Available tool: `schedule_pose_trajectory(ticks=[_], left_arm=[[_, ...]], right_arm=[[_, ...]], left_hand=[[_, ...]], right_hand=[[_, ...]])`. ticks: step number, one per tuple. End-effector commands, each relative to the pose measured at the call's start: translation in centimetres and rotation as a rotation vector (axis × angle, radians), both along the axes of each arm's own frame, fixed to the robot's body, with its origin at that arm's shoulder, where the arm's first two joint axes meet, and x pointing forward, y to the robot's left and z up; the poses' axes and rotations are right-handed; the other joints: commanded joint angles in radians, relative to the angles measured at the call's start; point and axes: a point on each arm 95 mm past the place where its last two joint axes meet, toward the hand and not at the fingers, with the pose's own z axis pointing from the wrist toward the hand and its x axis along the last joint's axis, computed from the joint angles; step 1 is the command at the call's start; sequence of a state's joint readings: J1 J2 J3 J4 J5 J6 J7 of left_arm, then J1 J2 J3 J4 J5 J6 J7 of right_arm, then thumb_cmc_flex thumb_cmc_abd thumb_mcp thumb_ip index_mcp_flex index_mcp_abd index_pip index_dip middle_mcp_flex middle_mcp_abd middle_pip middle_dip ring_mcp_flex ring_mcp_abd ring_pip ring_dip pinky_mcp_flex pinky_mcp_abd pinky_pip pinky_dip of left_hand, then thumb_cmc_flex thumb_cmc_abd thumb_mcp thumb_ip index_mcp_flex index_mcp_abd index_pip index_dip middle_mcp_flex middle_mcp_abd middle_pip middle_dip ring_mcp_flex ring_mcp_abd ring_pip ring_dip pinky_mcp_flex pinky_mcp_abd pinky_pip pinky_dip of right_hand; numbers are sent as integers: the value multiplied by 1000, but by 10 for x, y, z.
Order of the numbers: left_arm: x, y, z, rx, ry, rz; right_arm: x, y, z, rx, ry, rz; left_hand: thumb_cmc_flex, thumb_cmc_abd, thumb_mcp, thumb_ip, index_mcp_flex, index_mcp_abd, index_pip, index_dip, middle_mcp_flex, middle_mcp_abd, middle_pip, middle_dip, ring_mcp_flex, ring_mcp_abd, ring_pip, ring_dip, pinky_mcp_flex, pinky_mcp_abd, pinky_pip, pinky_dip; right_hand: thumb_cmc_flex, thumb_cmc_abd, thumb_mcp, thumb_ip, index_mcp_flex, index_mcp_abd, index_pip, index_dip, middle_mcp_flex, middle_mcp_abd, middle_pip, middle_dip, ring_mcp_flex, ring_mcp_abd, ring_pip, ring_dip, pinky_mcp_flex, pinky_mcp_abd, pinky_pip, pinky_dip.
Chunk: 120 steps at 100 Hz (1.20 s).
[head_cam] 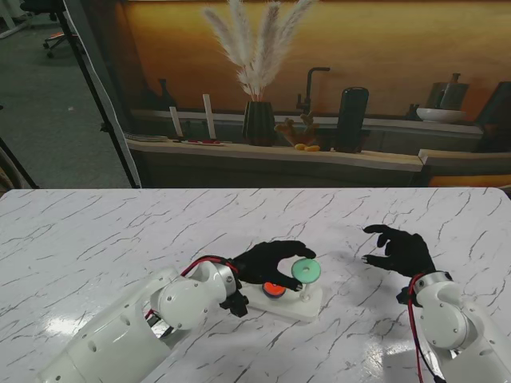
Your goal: Move the three rings of the Hanoi Tower from the left rod to the right rod
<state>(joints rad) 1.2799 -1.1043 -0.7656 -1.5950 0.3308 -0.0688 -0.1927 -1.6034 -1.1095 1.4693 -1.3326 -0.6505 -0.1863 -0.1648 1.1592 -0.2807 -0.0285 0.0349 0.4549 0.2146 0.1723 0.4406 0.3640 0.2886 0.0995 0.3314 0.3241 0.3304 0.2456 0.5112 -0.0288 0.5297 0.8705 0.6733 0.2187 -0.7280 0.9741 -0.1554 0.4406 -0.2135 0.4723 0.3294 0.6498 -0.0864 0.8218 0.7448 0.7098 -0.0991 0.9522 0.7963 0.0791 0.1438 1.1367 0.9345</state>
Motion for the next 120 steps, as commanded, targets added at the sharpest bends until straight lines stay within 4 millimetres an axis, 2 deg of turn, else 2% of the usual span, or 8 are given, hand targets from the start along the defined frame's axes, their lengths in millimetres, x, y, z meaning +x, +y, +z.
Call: schedule_pose_trajectory(ticks=[1,96,120], left_arm=[[-3,-4,-2,-5,7,-21],[-5,-11,-8,8,26,-39],[-4,-11,-10,14,32,-39]], right_arm=[[-3,3,-4,5,9,1],[-4,2,-6,6,14,-2],[-4,2,-7,8,18,-1]], left_hand=[[45,81,31,1,65,-37,63,25,-4,-21,-3,7,16,-22,-14,-7,-11,30,-21,-7],[51,79,33,2,63,-35,63,24,-4,-21,-3,8,19,-20,-10,-5,-6,27,-15,1],[59,73,36,4,60,-33,64,24,1,-17,2,10,32,-16,6,5,12,24,27,23]], right_hand=[[-3,0,6,39,2,-18,7,17,19,-17,22,13,19,-8,34,15,-3,206,21,-8],[0,-1,8,39,2,-17,9,16,19,-17,23,13,19,-9,36,14,-3,205,22,-9],[-1,-1,8,39,2,-18,9,15,20,-17,24,13,19,-9,35,14,-3,205,22,-10]])
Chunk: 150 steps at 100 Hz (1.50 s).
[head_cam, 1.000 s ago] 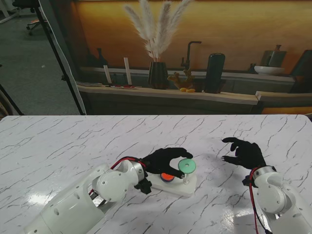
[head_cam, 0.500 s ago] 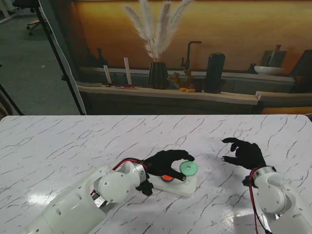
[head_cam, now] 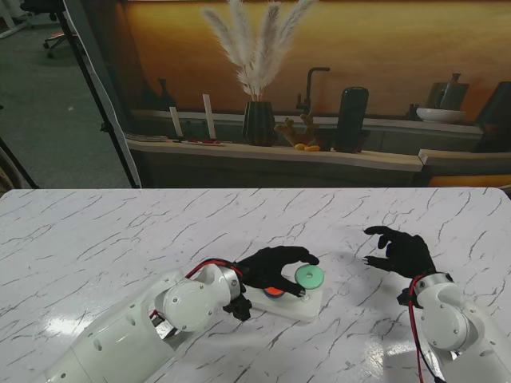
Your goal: Move the three rings of the Hanoi Tower from the left rod to the right rod
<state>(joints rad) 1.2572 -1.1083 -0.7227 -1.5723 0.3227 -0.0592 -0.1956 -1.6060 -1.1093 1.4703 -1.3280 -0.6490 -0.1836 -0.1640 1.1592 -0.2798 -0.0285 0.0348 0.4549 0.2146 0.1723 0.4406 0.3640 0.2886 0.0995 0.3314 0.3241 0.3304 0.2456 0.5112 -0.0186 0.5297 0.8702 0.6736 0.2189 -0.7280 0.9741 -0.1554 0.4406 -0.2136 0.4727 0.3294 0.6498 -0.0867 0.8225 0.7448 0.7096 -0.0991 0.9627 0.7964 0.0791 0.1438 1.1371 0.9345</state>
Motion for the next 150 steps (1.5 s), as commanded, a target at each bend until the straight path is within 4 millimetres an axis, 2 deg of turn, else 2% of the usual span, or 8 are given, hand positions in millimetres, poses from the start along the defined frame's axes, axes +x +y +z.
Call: schedule_pose_trajectory(ticks=[1,51,69,71,74,81,112,150], left_arm=[[-1,-4,-1,-7,11,-18],[0,-4,-6,14,16,-16],[1,-4,-7,20,16,-16],[1,-3,-7,20,17,-17],[1,-3,-7,20,18,-19],[2,-3,-7,24,20,-24],[2,0,-6,65,42,-73],[3,3,1,51,14,-70]], right_arm=[[-3,4,-5,8,10,4],[-3,2,-5,10,10,0],[-3,3,-6,10,12,0],[-3,3,-6,10,12,0],[-3,3,-6,10,13,1],[-3,3,-6,9,14,1],[-3,3,-6,13,12,1],[-2,4,-7,16,14,4]], left_hand=[[59,73,36,4,60,-34,64,24,0,-17,2,10,31,-16,7,5,1,24,28,23],[70,69,41,7,57,-33,68,24,3,-15,10,12,45,-13,33,18,22,23,79,43],[67,-8,39,19,26,-22,52,17,-8,-12,9,11,35,-15,30,16,17,25,78,40],[42,-37,70,46,19,-17,36,7,-13,-10,7,9,32,-14,24,10,13,25,72,34],[36,-46,74,48,13,-15,31,5,-16,-11,6,8,29,-16,23,10,11,25,70,33],[-16,-95,145,41,-15,-4,-2,-14,-31,-8,-1,4,14,-17,11,4,-1,25,57,24],[-119,-158,206,19,-142,39,-107,-73,-179,10,-73,-28,-90,-20,-84,-49,-65,17,-98,-26],[-172,-161,200,4,-157,37,-115,-83,-208,6,-80,-33,-114,-15,-111,-67,-80,30,-162,-40]], right_hand=[[0,-1,8,39,2,-19,9,15,18,-17,22,12,19,-9,25,14,-3,205,22,-9],[0,0,8,39,3,-18,9,15,19,-17,23,13,19,-8,25,14,-3,205,22,-10],[0,0,7,39,3,-18,10,15,20,-16,23,13,20,-9,26,14,-4,205,22,-10],[0,0,7,39,3,-18,10,15,19,-17,23,13,19,-8,26,14,-4,205,22,-10],[0,0,7,39,4,-19,10,15,20,-18,24,13,19,-8,26,14,-4,205,22,-10],[1,-1,8,39,5,-20,11,15,21,-17,24,13,20,-8,26,14,-4,204,22,-10],[5,-4,11,39,19,-52,20,19,28,-17,30,16,25,-8,29,15,-3,205,22,-9],[8,-3,16,39,26,-61,27,21,30,-20,39,24,28,-8,33,16,-2,204,24,-9]])
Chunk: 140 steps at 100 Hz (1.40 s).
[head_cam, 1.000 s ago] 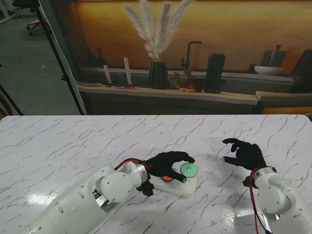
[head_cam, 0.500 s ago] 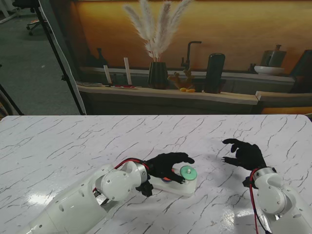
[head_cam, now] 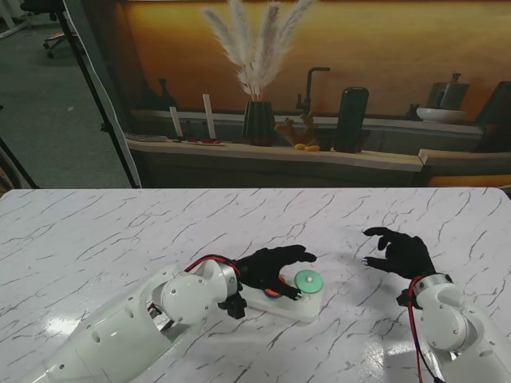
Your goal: Move the three rings of the Hanoi Tower from the left rod to the right rod
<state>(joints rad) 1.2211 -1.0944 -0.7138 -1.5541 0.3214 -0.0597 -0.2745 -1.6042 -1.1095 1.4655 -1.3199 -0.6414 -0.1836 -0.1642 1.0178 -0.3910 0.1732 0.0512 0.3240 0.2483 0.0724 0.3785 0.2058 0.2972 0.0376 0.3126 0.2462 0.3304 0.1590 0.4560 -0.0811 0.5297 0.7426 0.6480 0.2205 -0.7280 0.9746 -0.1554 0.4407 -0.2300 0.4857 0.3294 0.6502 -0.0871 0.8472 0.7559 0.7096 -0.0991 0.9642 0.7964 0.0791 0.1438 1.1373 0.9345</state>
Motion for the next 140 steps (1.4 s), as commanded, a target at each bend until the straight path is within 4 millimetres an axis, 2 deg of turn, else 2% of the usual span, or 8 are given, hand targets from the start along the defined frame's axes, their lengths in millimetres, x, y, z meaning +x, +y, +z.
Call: schedule_pose_trajectory(ticks=[1,34,65,98,140], left_arm=[[-3,-3,3,-15,-11,-26],[-3,-2,5,-9,-17,-28],[-2,0,6,2,-19,-40],[-2,1,9,-10,-33,-26],[-1,15,21,-19,-85,11]], right_arm=[[-2,4,-4,9,7,6],[-1,4,-3,7,2,3],[-1,4,-3,9,-4,-2],[-1,5,-4,9,-1,-2],[0,6,-4,13,-4,-3]], left_hand=[[-31,-51,-2,-12,-26,3,-14,-21,-50,-3,-18,-14,-36,-16,-24,-12,-17,30,-35,-14],[-55,-66,19,-20,-51,7,-27,-33,-111,2,-29,-26,-90,-13,-59,-44,-34,45,-152,-40],[-39,-75,49,-21,-64,17,-33,-41,-116,9,-46,-73,-128,-22,-75,-62,-34,27,-202,-45],[-49,-70,52,-27,-62,18,-31,-42,-114,8,-39,-83,-121,-20,-69,-63,-26,27,-207,-36],[-60,-54,32,-35,-49,16,-24,-38,-112,3,-28,-61,-101,-10,-57,-55,-25,24,-211,-25]], right_hand=[[6,-3,15,39,26,-45,14,21,30,-20,15,13,28,-8,32,16,-2,204,24,-9],[14,-3,21,40,36,-61,21,23,37,-22,21,17,34,-9,37,16,1,204,26,-9],[21,-3,28,41,45,-69,32,26,41,-24,26,19,40,-10,43,17,4,204,30,-9],[22,-3,32,40,48,-73,37,25,44,-24,28,20,42,-11,46,16,4,204,31,-11],[23,2,31,42,49,-68,38,23,43,-24,29,19,41,-10,46,15,5,203,33,-12]])
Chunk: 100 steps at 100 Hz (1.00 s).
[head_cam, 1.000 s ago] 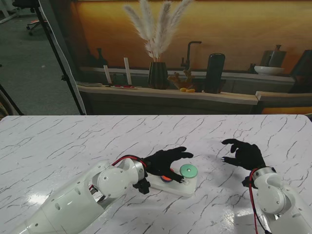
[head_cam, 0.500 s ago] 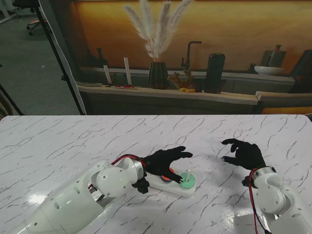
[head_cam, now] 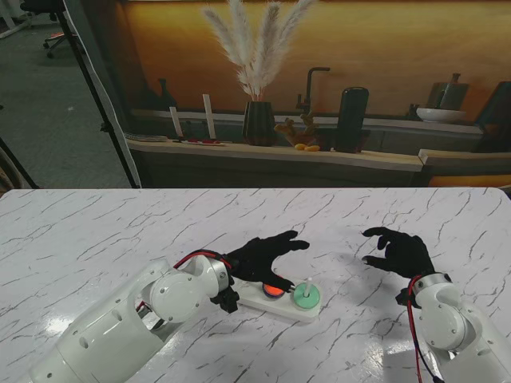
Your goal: Move the three rings of the Hanoi Tower from the left rod to the right rod
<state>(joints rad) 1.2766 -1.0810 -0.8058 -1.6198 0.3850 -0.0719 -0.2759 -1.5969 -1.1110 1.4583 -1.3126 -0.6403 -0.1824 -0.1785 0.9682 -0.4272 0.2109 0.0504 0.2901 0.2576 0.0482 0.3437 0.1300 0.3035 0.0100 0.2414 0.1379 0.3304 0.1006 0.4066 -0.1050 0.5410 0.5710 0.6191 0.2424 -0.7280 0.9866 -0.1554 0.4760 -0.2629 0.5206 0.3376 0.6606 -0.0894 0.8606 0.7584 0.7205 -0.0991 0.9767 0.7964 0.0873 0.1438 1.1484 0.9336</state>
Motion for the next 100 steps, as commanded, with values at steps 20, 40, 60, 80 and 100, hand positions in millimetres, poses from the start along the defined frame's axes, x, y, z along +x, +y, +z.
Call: schedule_pose_trajectory(ticks=[20,40,60,80,100], left_arm=[[-2,9,7,6,-45,-2],[-2,24,6,50,-60,16],[-3,40,1,96,-50,42],[-3,48,-2,155,-64,44],[-2,43,-1,234,-120,10]], right_arm=[[-2,5,-4,9,4,2],[-2,5,-3,9,0,3],[-2,5,-3,11,-1,3],[-2,7,-4,13,2,6],[-2,8,-4,15,5,9]], left_hand=[[-11,-14,-16,-35,-6,5,6,0,-36,-6,3,24,5,-15,-1,-6,-4,10,-47,5],[-16,-9,-28,-35,9,4,17,9,-35,-6,6,36,-8,-21,-13,-13,-11,4,-67,-1],[-13,-8,-38,-33,20,4,28,26,-34,-8,3,43,-15,-24,-18,-18,-16,0,-118,-19],[-28,-5,-52,-33,40,15,41,41,-31,-10,3,44,-27,-30,-25,-23,-27,-3,-167,-33],[-112,34,-104,-47,72,34,56,63,-19,-23,5,44,-47,-34,-37,-32,-33,-8,-232,-44]], right_hand=[[1,1,17,42,12,-33,2,14,32,-22,15,16,30,-10,33,14,-3,204,23,-12],[0,3,17,42,12,-29,2,13,32,-21,15,16,30,-10,34,14,-2,203,24,-12],[1,5,15,43,12,-28,2,12,32,-22,16,16,30,-10,34,14,-1,203,25,-12],[0,4,15,43,12,-28,2,12,32,-21,16,16,29,-10,34,14,-1,202,25,-12],[0,5,15,43,12,-28,2,12,32,-22,17,16,30,-10,35,14,-1,202,26,-12]])
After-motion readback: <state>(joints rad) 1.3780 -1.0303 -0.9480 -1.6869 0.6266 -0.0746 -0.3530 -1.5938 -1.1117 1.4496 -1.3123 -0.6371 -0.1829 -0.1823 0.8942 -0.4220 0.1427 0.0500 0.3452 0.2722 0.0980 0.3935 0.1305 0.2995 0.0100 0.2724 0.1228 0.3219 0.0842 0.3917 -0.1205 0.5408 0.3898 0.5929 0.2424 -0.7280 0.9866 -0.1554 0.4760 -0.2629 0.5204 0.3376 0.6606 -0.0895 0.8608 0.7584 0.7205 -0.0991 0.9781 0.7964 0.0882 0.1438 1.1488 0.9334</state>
